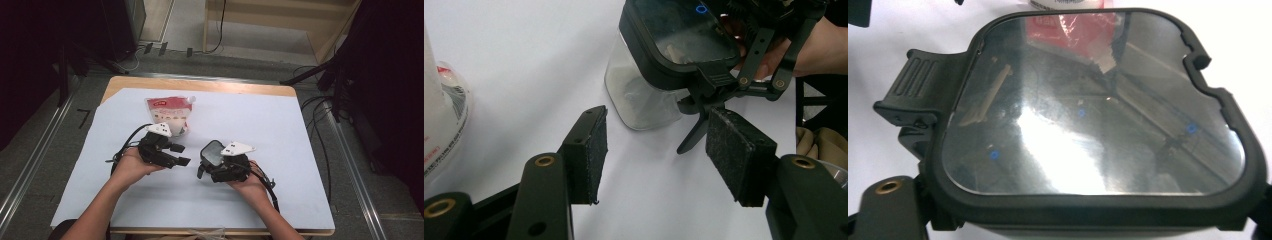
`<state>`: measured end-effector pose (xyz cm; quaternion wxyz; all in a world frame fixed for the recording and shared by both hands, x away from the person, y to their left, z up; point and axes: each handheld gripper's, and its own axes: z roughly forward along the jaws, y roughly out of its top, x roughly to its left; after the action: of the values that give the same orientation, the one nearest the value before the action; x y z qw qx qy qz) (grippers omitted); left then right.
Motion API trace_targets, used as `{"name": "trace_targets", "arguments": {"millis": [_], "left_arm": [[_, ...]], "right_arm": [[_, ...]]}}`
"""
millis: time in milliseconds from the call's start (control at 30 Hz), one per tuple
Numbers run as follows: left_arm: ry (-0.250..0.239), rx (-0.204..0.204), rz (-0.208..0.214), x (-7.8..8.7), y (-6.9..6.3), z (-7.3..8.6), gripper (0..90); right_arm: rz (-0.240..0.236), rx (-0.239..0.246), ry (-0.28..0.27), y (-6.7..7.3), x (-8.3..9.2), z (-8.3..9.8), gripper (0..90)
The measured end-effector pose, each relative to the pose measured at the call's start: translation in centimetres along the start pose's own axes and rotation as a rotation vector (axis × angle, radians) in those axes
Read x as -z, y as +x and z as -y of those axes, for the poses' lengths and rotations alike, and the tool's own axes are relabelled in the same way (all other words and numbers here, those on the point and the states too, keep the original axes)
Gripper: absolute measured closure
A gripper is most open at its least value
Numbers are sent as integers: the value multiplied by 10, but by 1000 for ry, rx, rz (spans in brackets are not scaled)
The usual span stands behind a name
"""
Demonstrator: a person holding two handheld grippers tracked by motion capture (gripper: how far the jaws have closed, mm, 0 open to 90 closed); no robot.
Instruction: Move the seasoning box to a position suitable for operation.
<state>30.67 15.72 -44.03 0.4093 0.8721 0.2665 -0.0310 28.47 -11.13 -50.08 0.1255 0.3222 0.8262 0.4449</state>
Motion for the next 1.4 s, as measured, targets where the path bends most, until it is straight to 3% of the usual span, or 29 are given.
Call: {"name": "trace_targets", "arguments": {"millis": [167, 367, 600, 733, 867, 933, 967, 1067, 1200, 1333, 1400], "left_arm": [[-5, -1, 4, -1, 0, 0, 430], [-15, 1, 2, 1, 1, 0, 430], [-8, 0, -2, -1, 0, -1, 431], [-6, 0, -1, -2, 0, -1, 431], [-16, 2, 2, -2, 0, -2, 440], [-35, -1, -4, -2, -1, -3, 492], [-42, -3, -2, -2, -2, -3, 499], [-42, -5, -6, -3, -3, -3, 505], [-18, -1, -23, -6, -5, -5, 535], [12, 31, 8, -10, -6, -6, 548], [21, 32, 2, -11, -7, -6, 561]], "right_arm": [[-44, -66, 31, -5, 4, 0, 98], [-43, -37, 70, -5, 15, 0, 97], [-93, -83, 81, -14, 33, 1, 111], [-77, -32, 81, -15, 45, 2, 172], [-89, -21, 93, -17, 56, 3, 250], [-90, -21, 84, -17, 61, 2, 280], [-66, -17, 69, -18, 65, 1, 313], [-46, -44, 46, -23, 69, 0, 397], [-59, -88, 55, -28, 72, 3, 527], [-57, -114, 47, -29, 75, 2, 649], [-56, -122, 46, -29, 76, 1, 724]]}}
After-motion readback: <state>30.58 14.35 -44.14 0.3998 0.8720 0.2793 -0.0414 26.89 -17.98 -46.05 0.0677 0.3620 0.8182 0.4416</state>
